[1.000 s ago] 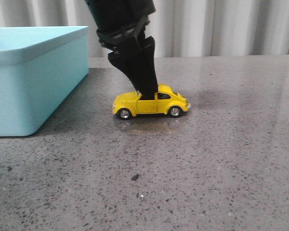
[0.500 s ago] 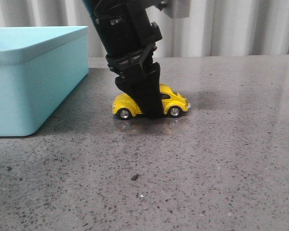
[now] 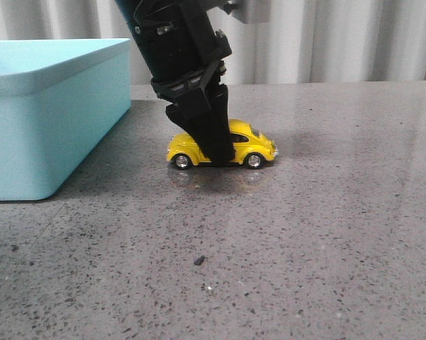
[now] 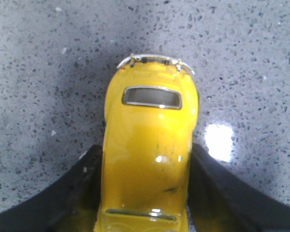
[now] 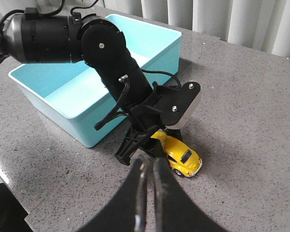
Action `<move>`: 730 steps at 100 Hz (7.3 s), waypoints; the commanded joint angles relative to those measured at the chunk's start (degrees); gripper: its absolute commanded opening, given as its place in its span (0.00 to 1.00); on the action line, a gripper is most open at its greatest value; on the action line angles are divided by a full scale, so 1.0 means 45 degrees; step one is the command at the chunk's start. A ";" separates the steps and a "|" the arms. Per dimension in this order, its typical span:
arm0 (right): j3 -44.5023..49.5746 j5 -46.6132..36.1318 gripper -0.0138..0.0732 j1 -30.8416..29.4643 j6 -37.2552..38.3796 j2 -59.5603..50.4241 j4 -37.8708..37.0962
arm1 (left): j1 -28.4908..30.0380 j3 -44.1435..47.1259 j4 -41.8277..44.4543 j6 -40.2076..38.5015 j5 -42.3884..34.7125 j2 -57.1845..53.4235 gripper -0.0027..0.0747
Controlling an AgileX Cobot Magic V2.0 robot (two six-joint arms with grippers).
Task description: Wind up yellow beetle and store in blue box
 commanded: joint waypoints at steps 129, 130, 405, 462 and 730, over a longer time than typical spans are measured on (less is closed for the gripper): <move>-0.0267 -0.1275 0.10 0.0060 -0.0157 0.0005 0.0169 | 0.7555 -0.4316 0.0360 -0.7310 0.3175 -0.3246 0.11; -0.0267 -0.1275 0.10 0.0060 -0.0157 0.0005 0.0169 | 0.7578 -0.4173 0.0360 -0.7473 0.3175 -0.3246 0.11; 0.6453 -0.7856 0.10 0.0871 -0.3491 -0.7488 0.0403 | 0.2618 1.3227 -0.0890 -0.8346 -0.8227 -1.9301 0.01; 0.6609 -0.5508 0.10 0.0911 -0.3491 -0.7518 0.1554 | 0.2664 1.4222 -0.2392 -0.8525 -0.7967 -2.0949 0.01; 0.8031 -0.5772 0.10 0.0911 -0.3334 -0.9454 0.1911 | 0.6443 2.1329 0.5336 -1.4944 -0.9281 -2.5266 0.01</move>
